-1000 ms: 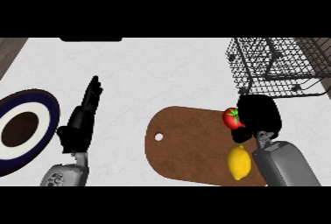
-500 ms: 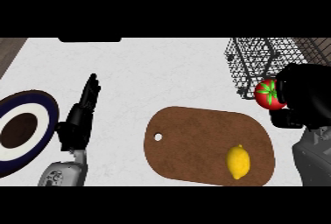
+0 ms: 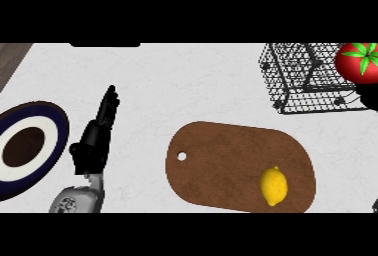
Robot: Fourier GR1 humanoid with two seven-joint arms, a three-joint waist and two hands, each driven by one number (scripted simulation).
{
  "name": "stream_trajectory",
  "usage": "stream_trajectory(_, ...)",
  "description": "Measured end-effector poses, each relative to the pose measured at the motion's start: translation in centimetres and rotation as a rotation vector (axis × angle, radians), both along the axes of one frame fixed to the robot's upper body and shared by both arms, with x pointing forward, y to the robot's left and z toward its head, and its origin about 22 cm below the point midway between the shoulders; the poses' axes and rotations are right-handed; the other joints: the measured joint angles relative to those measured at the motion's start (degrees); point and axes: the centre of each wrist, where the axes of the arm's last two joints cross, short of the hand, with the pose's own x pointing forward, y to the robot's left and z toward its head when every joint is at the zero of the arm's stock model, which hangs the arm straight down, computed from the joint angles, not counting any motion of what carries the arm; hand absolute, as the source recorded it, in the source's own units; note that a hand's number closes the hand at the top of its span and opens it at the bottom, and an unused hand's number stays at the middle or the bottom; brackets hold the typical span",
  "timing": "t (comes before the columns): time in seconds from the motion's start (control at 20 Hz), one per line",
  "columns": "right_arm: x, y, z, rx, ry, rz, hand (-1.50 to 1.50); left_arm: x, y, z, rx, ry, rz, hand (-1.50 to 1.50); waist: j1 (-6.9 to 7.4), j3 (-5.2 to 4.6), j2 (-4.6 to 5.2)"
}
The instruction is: Pick the tomato from the cutting board and place it in the tiered basket
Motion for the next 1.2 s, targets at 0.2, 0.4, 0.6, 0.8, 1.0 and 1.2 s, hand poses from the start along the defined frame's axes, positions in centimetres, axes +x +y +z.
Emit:
stream_trajectory(0.2, 1.9, -0.4, 1.5, 0.107, -0.005, -0.002, 1.5, 0.3, 0.0, 0.7, -0.004, -0.002, 0.0, 0.0, 0.24, 0.02, 0.09)
stream_trajectory(0.4, 4.1, -0.6, 2.4, 0.116, -0.002, -0.02, 1.5, 0.3, 0.6, 1.0, 0.0, 0.001, -0.006, 0.0, 0.39, 0.02, 0.17)
stream_trajectory(0.6, 6.4, -1.9, 1.4, 0.1, -0.015, -0.05, 1.5, 0.2, 0.5, 0.8, -0.001, -0.001, -0.009, 0.0, 0.47, 0.02, 0.26)
stream_trajectory(0.8, 8.9, -3.0, 0.9, 0.069, -0.022, -0.073, 1.5, 0.2, -0.2, 0.3, -0.003, -0.007, -0.01, 0.0, 0.64, 0.03, 0.37)
stream_trajectory(1.0, 10.6, -5.2, 0.0, 0.034, -0.027, -0.089, 1.5, 0.2, -0.2, -0.1, 0.001, -0.01, -0.013, 0.0, 0.64, 0.04, 0.37)
stream_trajectory(1.2, 12.1, -6.9, -1.7, 0.0, -0.012, -0.106, 1.5, 0.1, -0.3, -0.1, -0.001, -0.001, -0.013, 0.0, 0.67, 0.04, 0.37)
